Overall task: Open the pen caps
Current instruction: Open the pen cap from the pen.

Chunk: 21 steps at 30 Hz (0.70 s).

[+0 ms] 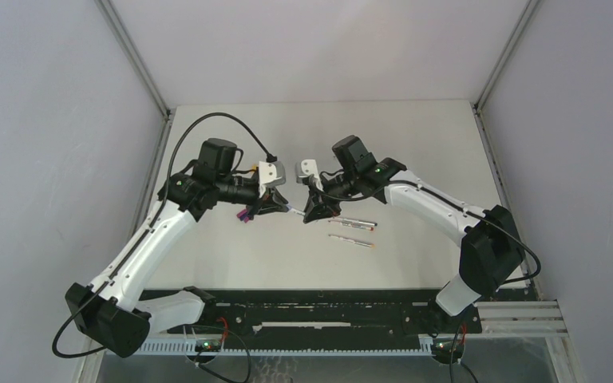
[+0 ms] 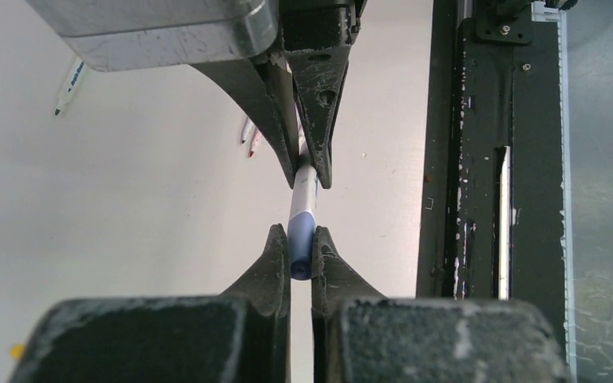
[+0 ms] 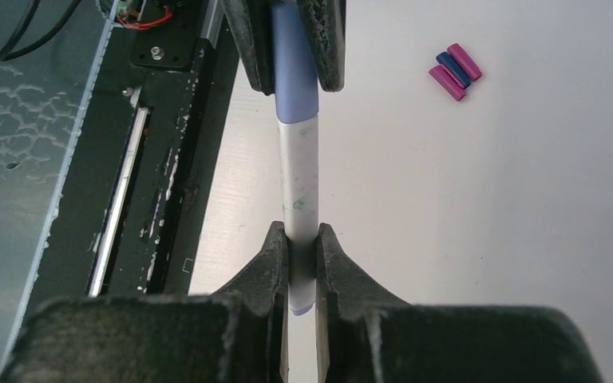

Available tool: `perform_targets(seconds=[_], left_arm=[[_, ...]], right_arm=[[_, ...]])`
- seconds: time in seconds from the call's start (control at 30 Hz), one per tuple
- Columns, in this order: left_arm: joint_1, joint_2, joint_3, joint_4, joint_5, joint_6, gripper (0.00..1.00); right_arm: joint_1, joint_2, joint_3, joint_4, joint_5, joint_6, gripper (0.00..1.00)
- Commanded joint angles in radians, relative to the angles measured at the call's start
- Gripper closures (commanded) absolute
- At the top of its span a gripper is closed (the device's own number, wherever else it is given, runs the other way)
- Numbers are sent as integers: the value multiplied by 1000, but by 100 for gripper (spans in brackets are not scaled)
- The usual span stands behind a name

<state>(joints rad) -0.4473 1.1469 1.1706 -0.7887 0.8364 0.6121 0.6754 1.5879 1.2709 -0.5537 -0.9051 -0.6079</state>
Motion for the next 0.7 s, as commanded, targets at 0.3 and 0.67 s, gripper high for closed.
perform_targets(seconds=[0.3,0.67], left_arm=[[25,-25,20,77,-24,-130,100],[47,-14,23,113,-37,-188,100]], right_arm=[[-10,-13,-64,-54,294,10,100],[-19,3,-75,21,407,68,100]])
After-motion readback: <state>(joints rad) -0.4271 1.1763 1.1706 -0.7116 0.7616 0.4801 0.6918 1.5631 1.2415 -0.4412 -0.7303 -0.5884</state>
